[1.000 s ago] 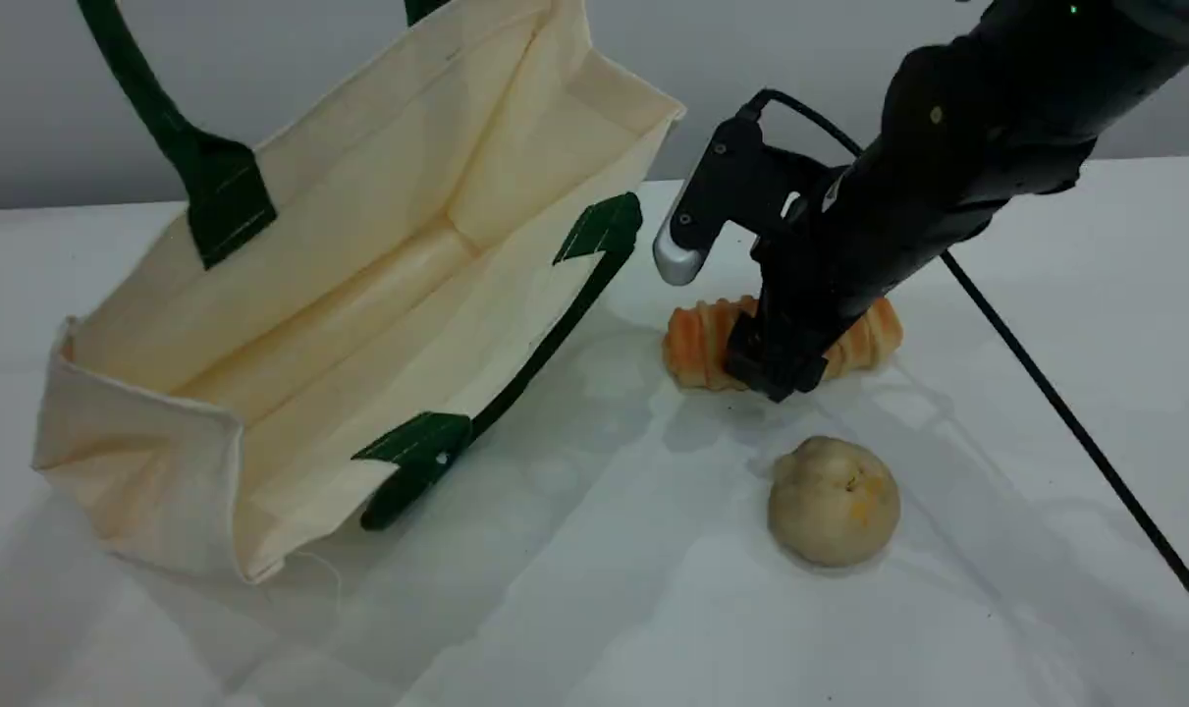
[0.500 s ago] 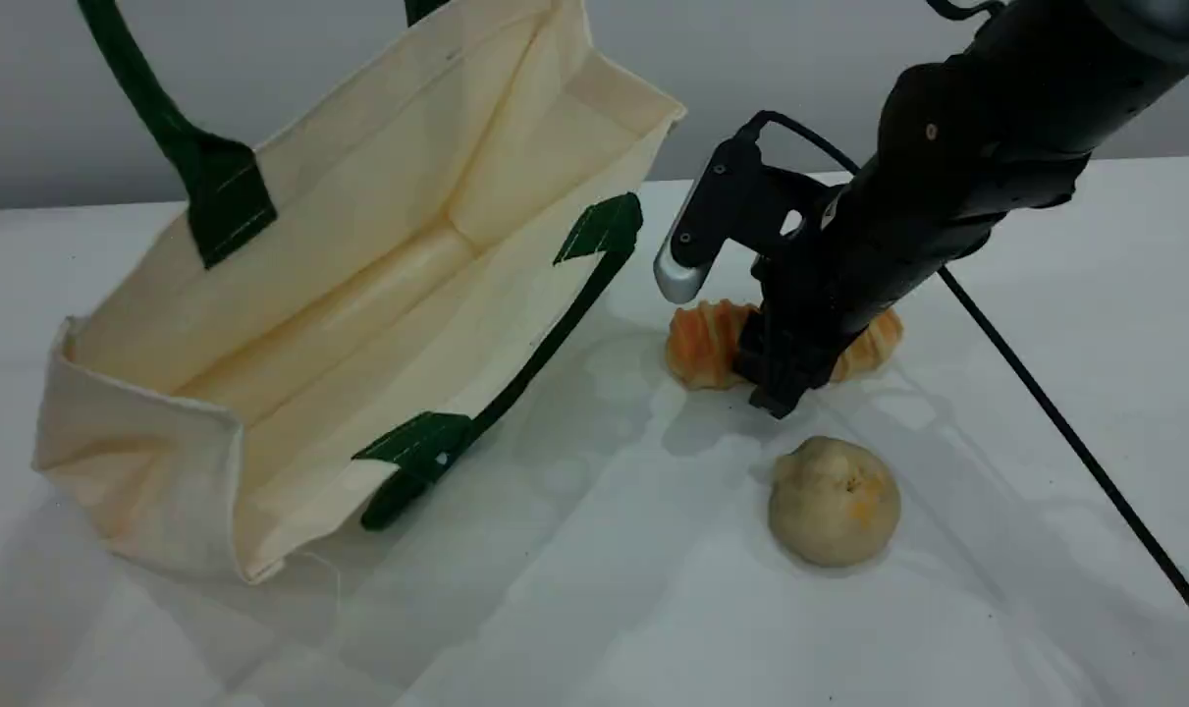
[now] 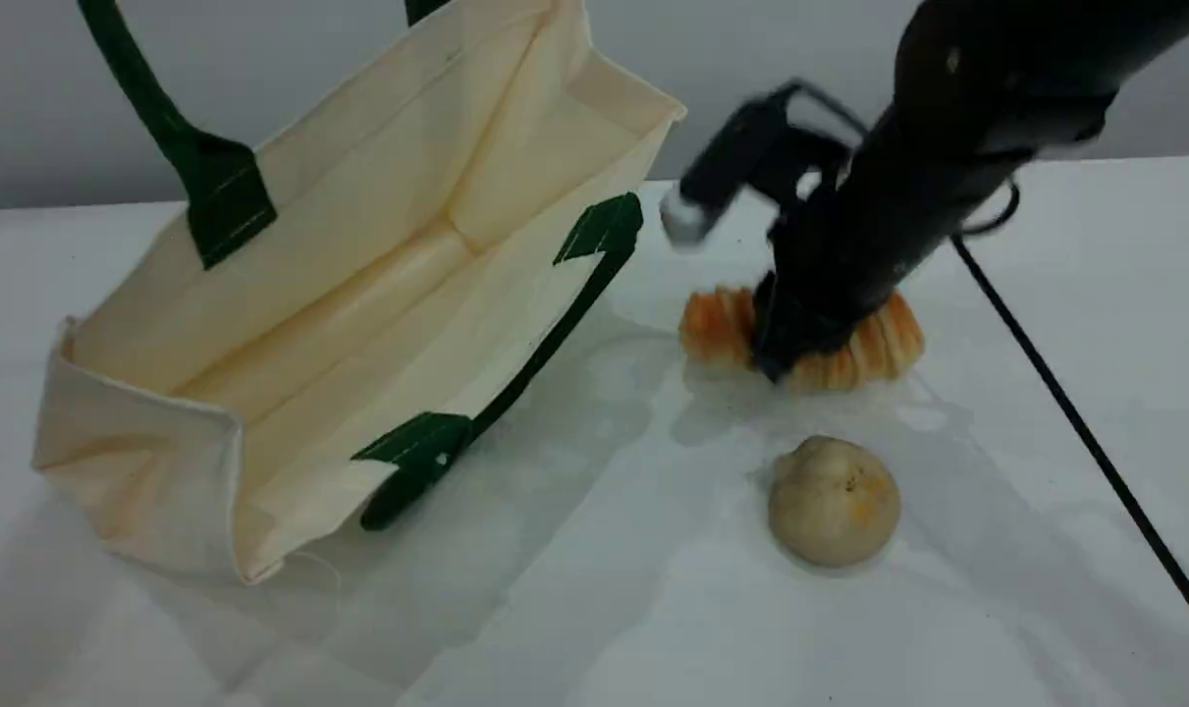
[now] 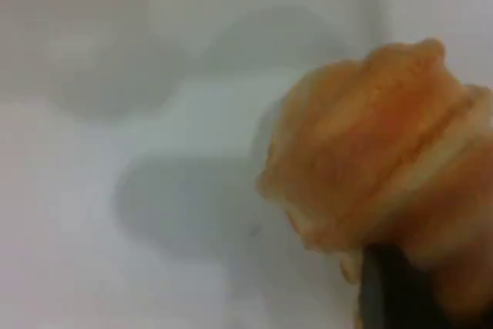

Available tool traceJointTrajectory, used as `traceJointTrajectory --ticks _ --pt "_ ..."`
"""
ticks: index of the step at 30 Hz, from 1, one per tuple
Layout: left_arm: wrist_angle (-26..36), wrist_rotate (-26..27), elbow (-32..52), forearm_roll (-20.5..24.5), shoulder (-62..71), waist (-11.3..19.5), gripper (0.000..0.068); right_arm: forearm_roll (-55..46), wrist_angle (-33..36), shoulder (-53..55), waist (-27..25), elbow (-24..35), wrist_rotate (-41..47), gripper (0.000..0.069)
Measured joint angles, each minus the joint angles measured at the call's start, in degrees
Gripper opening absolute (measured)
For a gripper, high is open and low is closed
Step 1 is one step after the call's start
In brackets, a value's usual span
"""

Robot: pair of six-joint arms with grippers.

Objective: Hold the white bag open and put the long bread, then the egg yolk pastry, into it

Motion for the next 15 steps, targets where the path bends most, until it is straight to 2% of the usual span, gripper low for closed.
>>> traceJointTrajectory --ticks 7,12,15 --pt "0.0 0.0 0.0 -0.2 0.0 0.0 0.0074 -0.6 5.2 -8.1 -0.1 -0.1 8.7 0.0132" --pt "0.0 0.0 0.0 -0.2 0.0 0.0 0.0074 -3.1 12.0 -13.5 -1.0 -0.1 16.5 0.0128" --pt "0.0 0.0 0.0 -0.6 0.0 0.0 0.0074 -5.7 17.1 -16.5 -2.3 -0.1 24.1 0.0127"
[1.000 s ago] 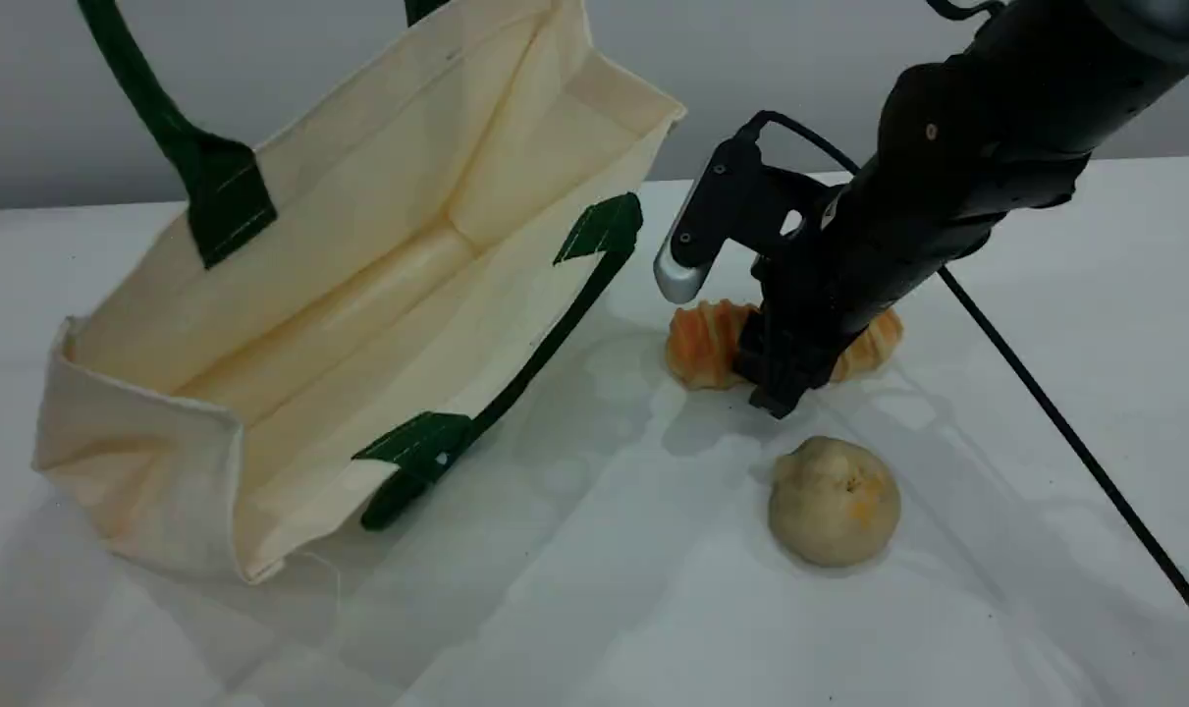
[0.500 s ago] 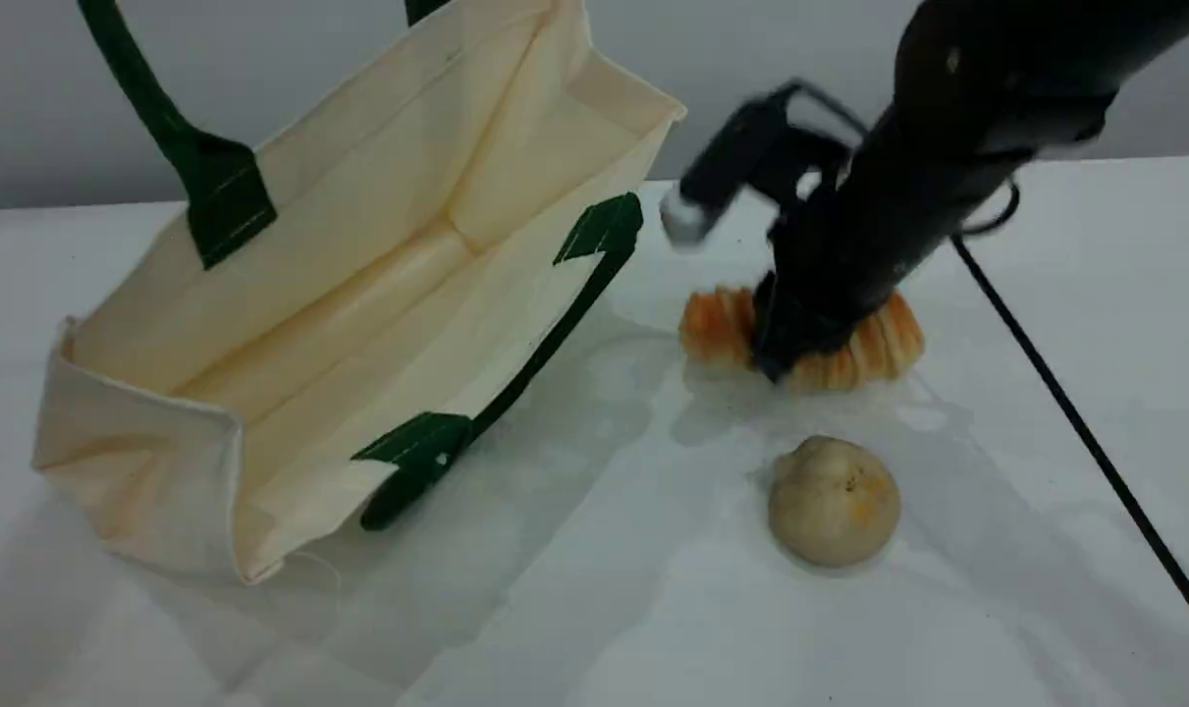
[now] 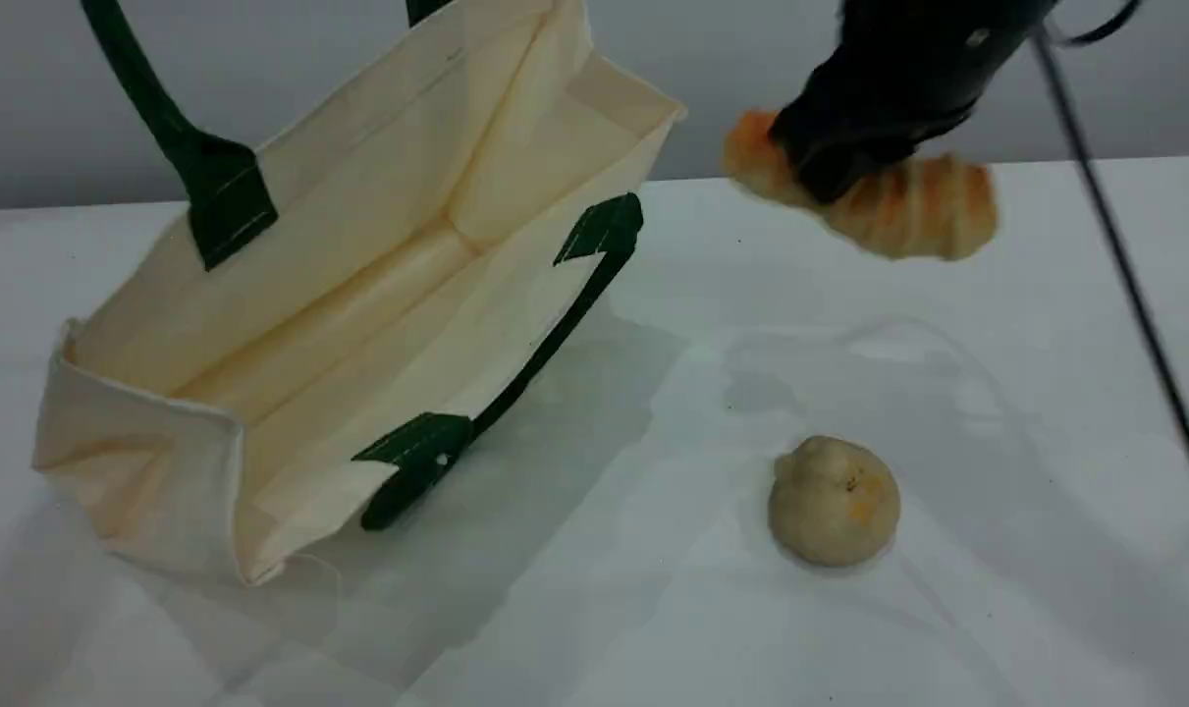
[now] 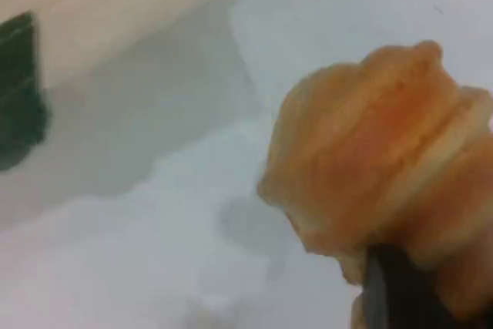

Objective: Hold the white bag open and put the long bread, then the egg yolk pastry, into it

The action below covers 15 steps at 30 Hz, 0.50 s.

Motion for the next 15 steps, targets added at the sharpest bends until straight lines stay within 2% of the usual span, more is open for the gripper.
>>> traceJointTrajectory --ticks 6,11,15 --pt "0.0 0.0 0.0 -1.0 0.0 0.0 0.0074 -2.2 11.3 -7.3 0.0 0.0 11.3 0.0123" --pt "0.0 0.0 0.0 -1.0 0.0 0.0 0.0074 5.3 18.8 -14.2 0.1 0.0 13.6 0.0123" --pt "0.0 0.0 0.0 -1.0 0.0 0.0 0.0074 15.4 19.8 -19.1 0.1 0.0 13.7 0.0117"
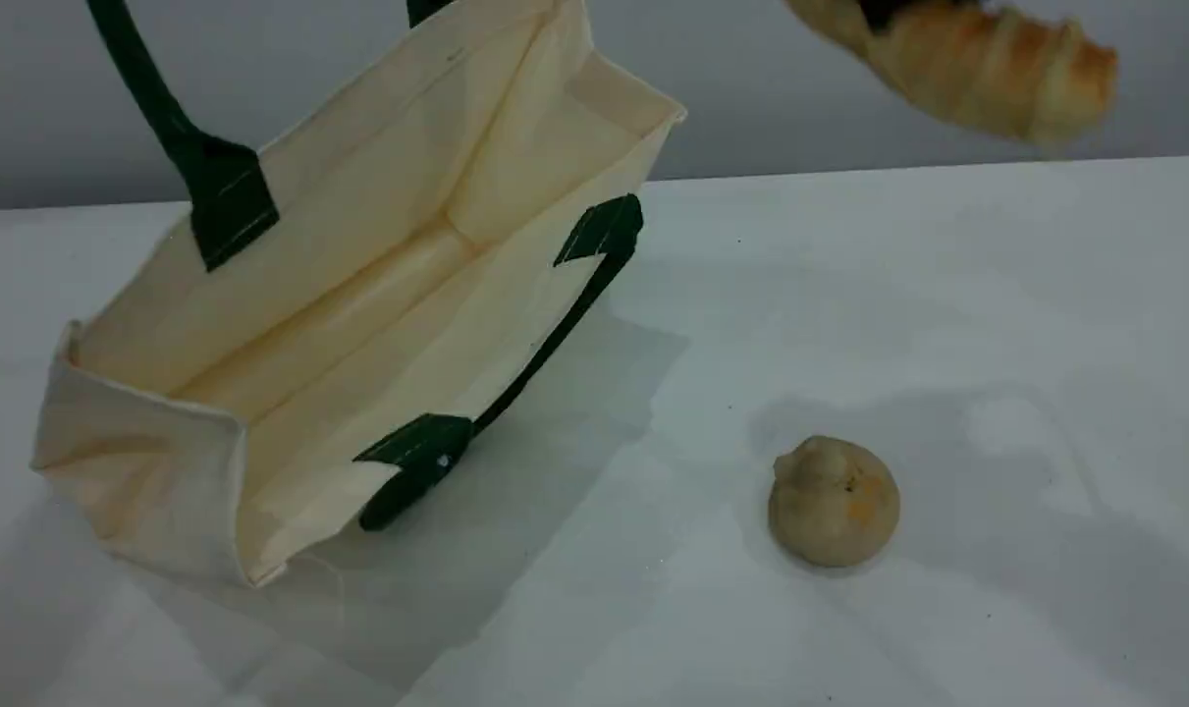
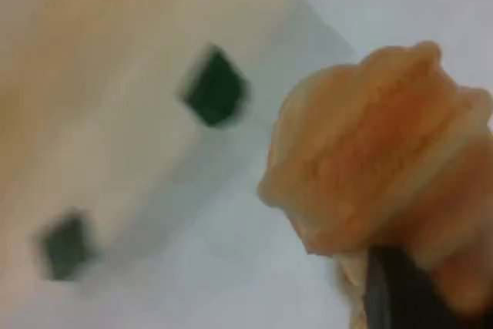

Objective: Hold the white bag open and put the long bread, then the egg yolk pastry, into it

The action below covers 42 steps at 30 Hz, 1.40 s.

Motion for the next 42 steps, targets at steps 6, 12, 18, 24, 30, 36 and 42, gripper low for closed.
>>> traceJointTrajectory --ticks 6,12,18,24,30,36,42 --pt "0.0 0.7 0.0 0.0 0.0 0.0 0.0074 18.6 0.4 -0.5 3.4 -0.1 -6.5 0.0117" --pt "0.0 0.7 0.0 -1.6 0.0 0.0 0.0074 31.2 -2.9 -0.1 7.9 -0.1 -8.5 0.0117" --pt "0.0 0.7 0.0 -1.4 0.0 0.0 0.0074 35.5 -6.6 3.7 9.7 -0.1 -8.8 0.0113" --pt "0.0 0.7 0.0 -1.3 0.0 0.0 0.0074 36.0 -6.5 9.2 9.8 -0.1 -9.2 0.0109" --pt "0.0 0.8 0.0 -1.3 0.0 0.0 0.0074 39.9 -9.5 15.0 9.8 -0.1 -12.0 0.0109" --pt "0.0 0.9 0.0 -1.3 0.0 0.0 0.0074 48.4 -11.6 20.1 9.8 -0.1 -18.3 0.0109" --pt "0.0 0.9 0.0 -1.4 0.0 0.0 0.0074 61.2 -12.3 23.9 9.8 -0.1 -27.4 0.0107"
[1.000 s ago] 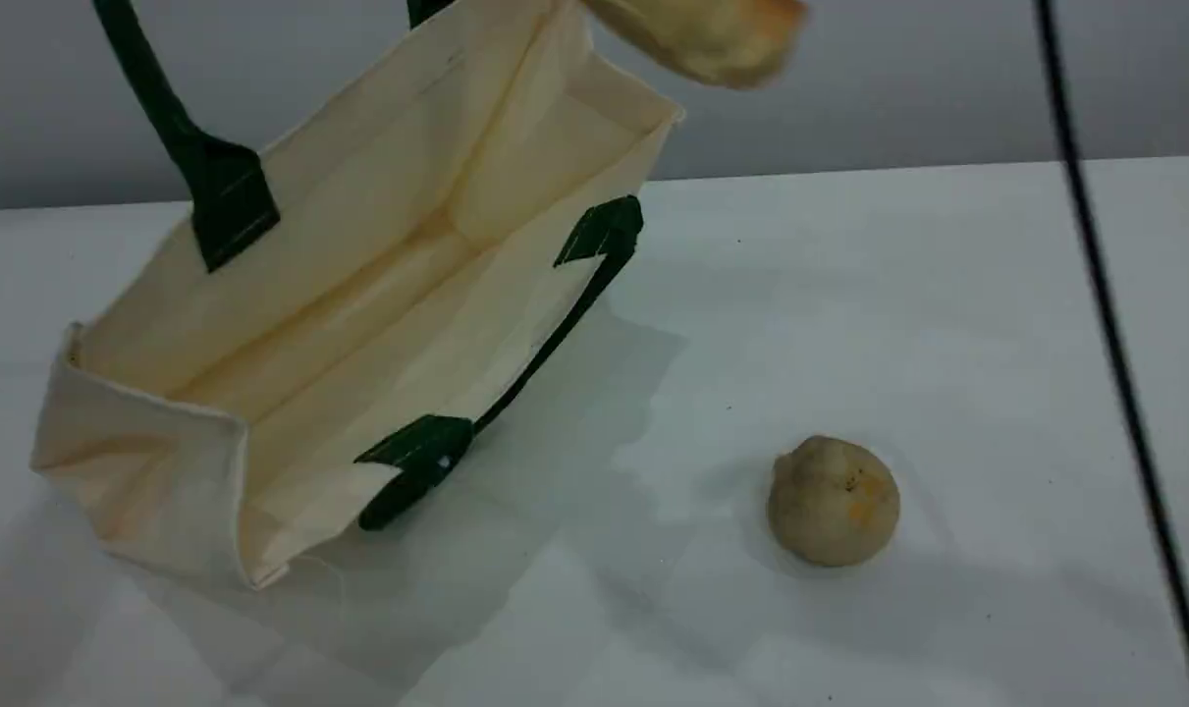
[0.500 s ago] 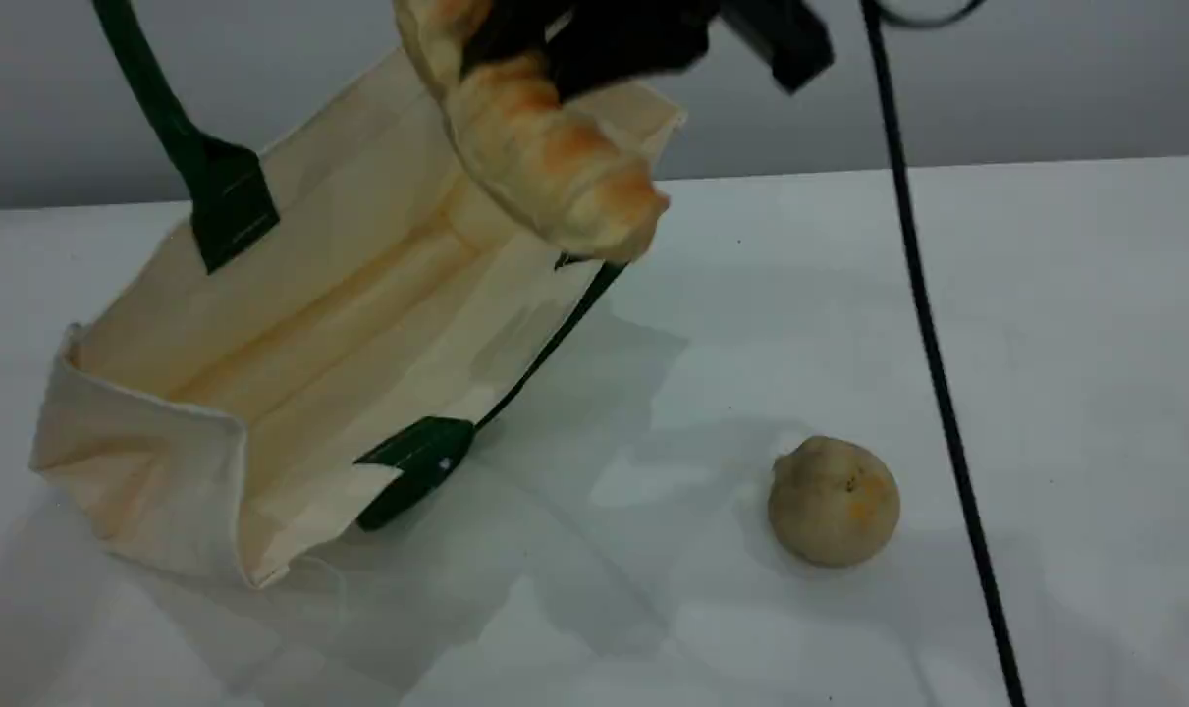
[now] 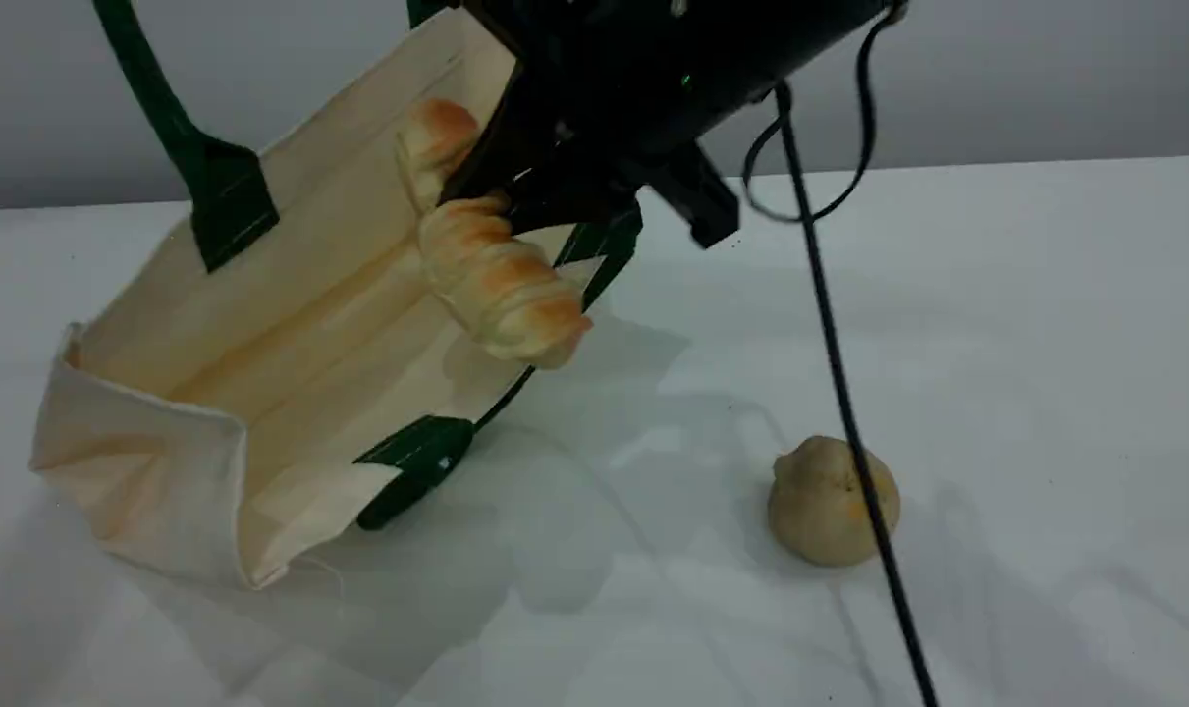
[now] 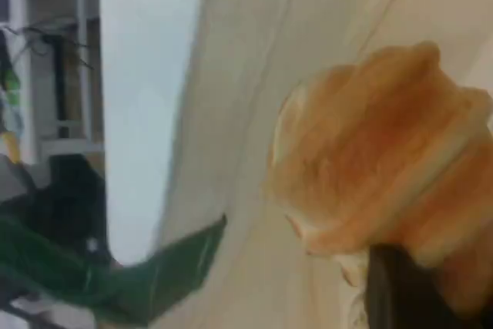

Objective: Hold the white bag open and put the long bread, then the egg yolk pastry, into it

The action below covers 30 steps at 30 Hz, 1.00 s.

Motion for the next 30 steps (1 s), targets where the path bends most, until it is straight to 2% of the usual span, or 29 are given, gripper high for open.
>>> traceJointTrajectory --ticks 9,12,20,26,30 --pt "0.0 0.0 0.0 -0.2 0.0 0.0 0.0074 17.3 -2.0 3.6 -0.1 0.0 -13.6 0.0107" --pt "0.0 0.1 0.0 -1.6 0.0 0.0 0.0074 18.2 -2.1 4.8 -0.1 -0.1 -16.3 0.0107" --pt "0.0 1.4 0.0 -5.6 0.0 0.0 0.0074 18.0 -1.4 7.1 -0.1 -2.9 -16.3 0.0107" --pt "0.0 2.7 0.0 -8.8 0.0 0.0 0.0074 17.8 -3.5 8.3 -0.1 -4.0 -18.5 0.0108" --pt "0.0 3.0 0.0 -9.4 0.0 0.0 0.0074 17.8 -1.3 10.1 -0.1 -5.6 -18.9 0.0147"
